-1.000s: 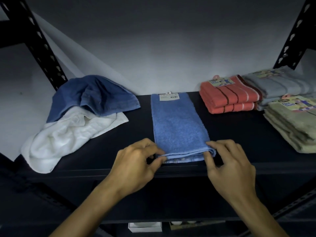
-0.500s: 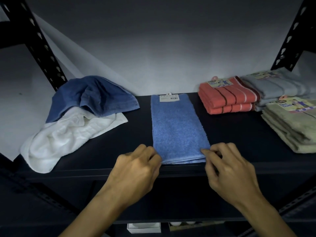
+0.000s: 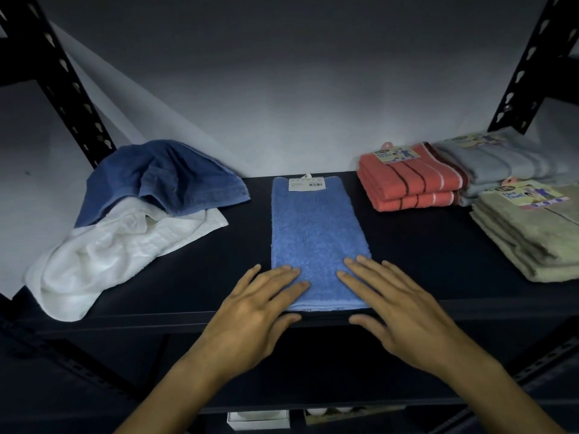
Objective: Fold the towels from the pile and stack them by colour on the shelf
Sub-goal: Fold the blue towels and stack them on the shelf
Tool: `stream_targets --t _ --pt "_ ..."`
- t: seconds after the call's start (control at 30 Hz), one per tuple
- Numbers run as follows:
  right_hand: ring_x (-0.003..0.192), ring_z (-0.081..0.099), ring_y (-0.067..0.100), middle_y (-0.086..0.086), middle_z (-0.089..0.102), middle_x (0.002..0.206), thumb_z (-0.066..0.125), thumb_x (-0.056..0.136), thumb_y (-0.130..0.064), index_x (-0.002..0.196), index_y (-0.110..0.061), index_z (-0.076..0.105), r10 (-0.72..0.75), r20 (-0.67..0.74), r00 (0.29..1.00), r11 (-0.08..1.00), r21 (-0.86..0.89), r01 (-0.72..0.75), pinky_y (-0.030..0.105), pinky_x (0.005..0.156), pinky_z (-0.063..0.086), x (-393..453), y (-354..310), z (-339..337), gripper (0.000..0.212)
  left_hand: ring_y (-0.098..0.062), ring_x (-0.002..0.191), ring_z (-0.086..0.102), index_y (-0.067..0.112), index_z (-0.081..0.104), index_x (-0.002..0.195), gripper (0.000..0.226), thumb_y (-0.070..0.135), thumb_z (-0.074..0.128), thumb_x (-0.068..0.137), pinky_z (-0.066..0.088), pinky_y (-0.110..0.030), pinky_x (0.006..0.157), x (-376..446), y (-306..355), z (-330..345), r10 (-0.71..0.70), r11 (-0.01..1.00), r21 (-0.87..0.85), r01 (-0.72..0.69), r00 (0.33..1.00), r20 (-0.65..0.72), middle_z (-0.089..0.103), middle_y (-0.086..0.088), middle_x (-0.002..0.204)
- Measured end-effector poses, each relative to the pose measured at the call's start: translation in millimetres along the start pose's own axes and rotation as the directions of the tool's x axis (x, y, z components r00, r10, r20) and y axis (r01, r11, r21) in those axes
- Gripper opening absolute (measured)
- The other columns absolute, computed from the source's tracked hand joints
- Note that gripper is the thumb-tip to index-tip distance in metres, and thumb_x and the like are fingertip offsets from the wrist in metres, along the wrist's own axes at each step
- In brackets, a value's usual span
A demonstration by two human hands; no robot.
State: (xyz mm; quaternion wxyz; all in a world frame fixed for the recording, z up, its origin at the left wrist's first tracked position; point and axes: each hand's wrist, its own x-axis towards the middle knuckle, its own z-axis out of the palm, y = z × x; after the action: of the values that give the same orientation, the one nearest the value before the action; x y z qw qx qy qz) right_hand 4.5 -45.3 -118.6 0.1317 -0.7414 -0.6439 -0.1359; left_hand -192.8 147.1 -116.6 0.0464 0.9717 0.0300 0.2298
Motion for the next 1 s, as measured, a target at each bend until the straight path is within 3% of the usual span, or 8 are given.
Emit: stream_targets --t 0.13,0.3,0.4,0.53,0.67,0.8,0.9,1.0 --pt "0.128 0.049 0.017 0.001 0.058 0.136 0.079 0.067 0.002 0.128 -0.009 0.060 -0.022 -0.199 0.980 0.996 0.085 0.040 0.038 0.104 0.041 -7.5 -7.9 4.6 0.064 -0.008 0.129 0.052 0.015 0.062 0.129 0.040 0.012 0.051 0.091 0.036 -0.045 0.113 -10.6 1.3 -0.4 0.029 0.997 -0.070 -0.038 0.992 -0.121 0.060 0.004 0.134" --pt "0.111 0.057 0.008 -0.012 0.065 0.116 0.064 0.077 -0.003 0.115 -0.016 0.069 0.033 -0.206 0.978 0.946 0.321 0.036 0.027 0.092 0.048 -2.5 -7.4 -11.1 0.041 -0.001 0.104 0.062 0.028 0.057 0.118 0.028 0.018 0.055 0.092 0.036 -0.030 0.112 -2.0 7.7 -18.8 -0.181 0.930 -0.344 0.128 0.975 -0.129 0.064 0.019 0.111" --pt "0.094 0.062 0.009 -0.012 0.065 0.097 0.063 0.090 -0.028 0.101 -0.018 0.070 0.236 -0.141 0.961 0.731 0.677 -0.081 0.022 0.080 0.048 20.6 -7.1 -36.6 0.017 -0.004 0.093 0.066 0.030 0.060 0.108 0.018 0.020 0.064 0.095 0.050 -0.018 0.085 24.1 10.8 -40.4 -0.409 0.743 -0.600 0.297 0.911 -0.056 0.069 0.018 0.098" --pt "0.092 0.066 0.001 -0.012 0.073 0.096 0.063 0.092 -0.023 0.100 -0.028 0.069 0.492 -0.018 0.870 0.432 0.873 -0.226 0.018 0.080 0.051 73.7 0.0 -54.5 0.011 -0.002 0.096 0.068 0.025 0.060 0.108 0.011 0.027 0.060 0.097 0.054 -0.023 0.083 79.9 -8.9 -49.4 -0.616 0.504 -0.743 0.441 0.786 0.048 0.072 0.010 0.101" --pt "0.092 0.069 0.019 0.004 0.071 0.098 0.059 0.095 -0.026 0.102 -0.011 0.066 0.651 0.133 0.747 0.275 0.877 -0.395 0.042 0.082 0.057 132.3 24.2 -39.7 0.017 -0.014 0.095 0.062 0.018 0.053 0.107 0.022 0.039 0.049 0.102 0.048 -0.027 0.071 135.8 -39.8 -36.3 -0.718 0.548 -0.593 0.590 0.695 0.029 0.062 0.008 0.098" --pt "0.093 0.064 0.029 0.011 0.066 0.101 0.050 0.099 -0.034 0.108 -0.006 0.058 0.725 0.139 0.675 0.444 0.655 -0.611 0.041 0.081 0.054 177.5 47.9 -16.0 0.031 -0.032 0.102 0.059 0.008 0.048 0.120 0.043 0.046 0.034 0.104 0.044 -0.036 0.076 170.3 -62.0 -11.9 -0.763 0.609 -0.311 0.730 0.646 0.025 0.060 -0.008 0.105" --pt "0.089 0.060 0.025 0.013 0.064 0.104 0.045 0.101 -0.034 0.113 -0.002 0.054 0.730 0.124 0.673 0.576 0.419 -0.702 0.032 0.073 0.046 190.1 54.4 -2.9 0.036 -0.032 0.103 0.060 0.006 0.049 0.118 0.045 0.045 0.028 0.105 0.040 -0.036 0.075 180.5 -74.6 7.0 -0.762 0.643 -0.138 0.754 0.648 -0.010 0.064 -0.012 0.115" --pt "0.092 0.059 0.025 0.010 0.062 0.109 0.044 0.101 -0.035 0.116 -0.006 0.054 0.730 0.105 0.675 0.643 0.228 -0.731 0.031 0.071 0.039 193.6 55.0 5.9 0.034 -0.031 0.114 0.057 0.005 0.050 0.125 0.043 0.039 0.031 0.106 0.044 -0.040 0.086 192.1 -78.6 16.0 -0.765 0.643 0.034 0.765 0.644 0.005 0.057 -0.014 0.128"
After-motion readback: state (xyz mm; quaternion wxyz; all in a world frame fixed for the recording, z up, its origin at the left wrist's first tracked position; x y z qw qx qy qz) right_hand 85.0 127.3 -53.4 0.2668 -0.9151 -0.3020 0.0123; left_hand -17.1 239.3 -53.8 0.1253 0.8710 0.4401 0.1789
